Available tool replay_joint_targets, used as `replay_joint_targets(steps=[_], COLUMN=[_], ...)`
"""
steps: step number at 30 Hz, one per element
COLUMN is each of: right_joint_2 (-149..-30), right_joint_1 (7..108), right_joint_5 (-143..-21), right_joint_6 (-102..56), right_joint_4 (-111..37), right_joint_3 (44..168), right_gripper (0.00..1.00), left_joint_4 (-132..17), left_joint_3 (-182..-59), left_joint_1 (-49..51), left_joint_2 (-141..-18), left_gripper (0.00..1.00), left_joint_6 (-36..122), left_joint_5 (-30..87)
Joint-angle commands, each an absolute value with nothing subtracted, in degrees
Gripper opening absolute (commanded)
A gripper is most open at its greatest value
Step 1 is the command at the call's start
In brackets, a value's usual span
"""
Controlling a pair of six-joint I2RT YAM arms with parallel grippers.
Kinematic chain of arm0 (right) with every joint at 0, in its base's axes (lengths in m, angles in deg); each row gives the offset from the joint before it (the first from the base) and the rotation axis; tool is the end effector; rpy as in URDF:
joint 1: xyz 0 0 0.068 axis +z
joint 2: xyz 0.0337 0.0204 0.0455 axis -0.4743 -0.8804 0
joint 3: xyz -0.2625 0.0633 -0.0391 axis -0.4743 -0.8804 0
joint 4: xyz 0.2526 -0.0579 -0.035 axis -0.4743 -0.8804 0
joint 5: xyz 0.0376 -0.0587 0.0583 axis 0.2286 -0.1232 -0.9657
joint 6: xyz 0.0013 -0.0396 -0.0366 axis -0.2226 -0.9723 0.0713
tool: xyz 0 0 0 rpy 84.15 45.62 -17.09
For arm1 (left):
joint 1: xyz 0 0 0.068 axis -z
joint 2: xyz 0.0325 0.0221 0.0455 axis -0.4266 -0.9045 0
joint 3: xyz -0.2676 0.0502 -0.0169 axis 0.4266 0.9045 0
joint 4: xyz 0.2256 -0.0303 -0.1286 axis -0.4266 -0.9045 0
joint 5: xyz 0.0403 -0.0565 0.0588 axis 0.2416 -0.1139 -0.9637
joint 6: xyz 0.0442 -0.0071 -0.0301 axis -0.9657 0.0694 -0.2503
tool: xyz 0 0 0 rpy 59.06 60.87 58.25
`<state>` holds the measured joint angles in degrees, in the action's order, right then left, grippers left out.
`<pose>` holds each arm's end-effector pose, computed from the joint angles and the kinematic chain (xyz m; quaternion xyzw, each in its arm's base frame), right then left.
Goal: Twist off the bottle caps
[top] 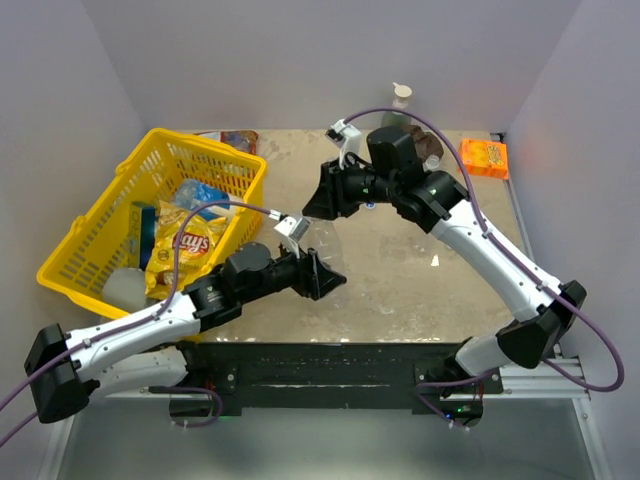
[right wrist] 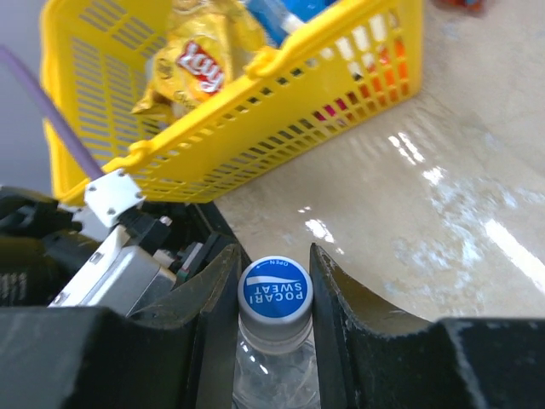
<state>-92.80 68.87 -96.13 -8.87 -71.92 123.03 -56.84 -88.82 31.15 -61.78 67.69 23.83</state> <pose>0.2365 0.2201 0.4238 -0.2419 0.8058 0.4032 0.3600 0.1302 -0.1998 0.2946 0.1535 0.7745 -0.4610 0.4051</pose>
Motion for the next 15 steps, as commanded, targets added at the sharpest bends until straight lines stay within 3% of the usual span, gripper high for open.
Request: replay_joint_targets(steps=[1,6,15], right_joint_2=[-93.93,-94.73,-94.11], right_joint_1=[67.95,63.92,59.42], right_joint_5=[-112.27,-128.17,-139.36], right_joint_6=[-11.62,-12.24,-8.65], right_joint_4=[-68.78,-66.58,-60.78], right_joint_3=[127.79,128.24,128.24], right_gripper=[0.11,0.09,0.06], left_joint_4=[-47.62,-39.35,-38.73], left_joint_3=[-84.66,-80.44,-80.26], left_joint_1=[30.48,26.7,25.2], left_joint_2=[-57.64,-55.18,-55.09], left_gripper=[0.22,0.22,0.22], left_joint_6=[65.96,66.05,65.52], left_joint_5=[30.44,43.26,48.21])
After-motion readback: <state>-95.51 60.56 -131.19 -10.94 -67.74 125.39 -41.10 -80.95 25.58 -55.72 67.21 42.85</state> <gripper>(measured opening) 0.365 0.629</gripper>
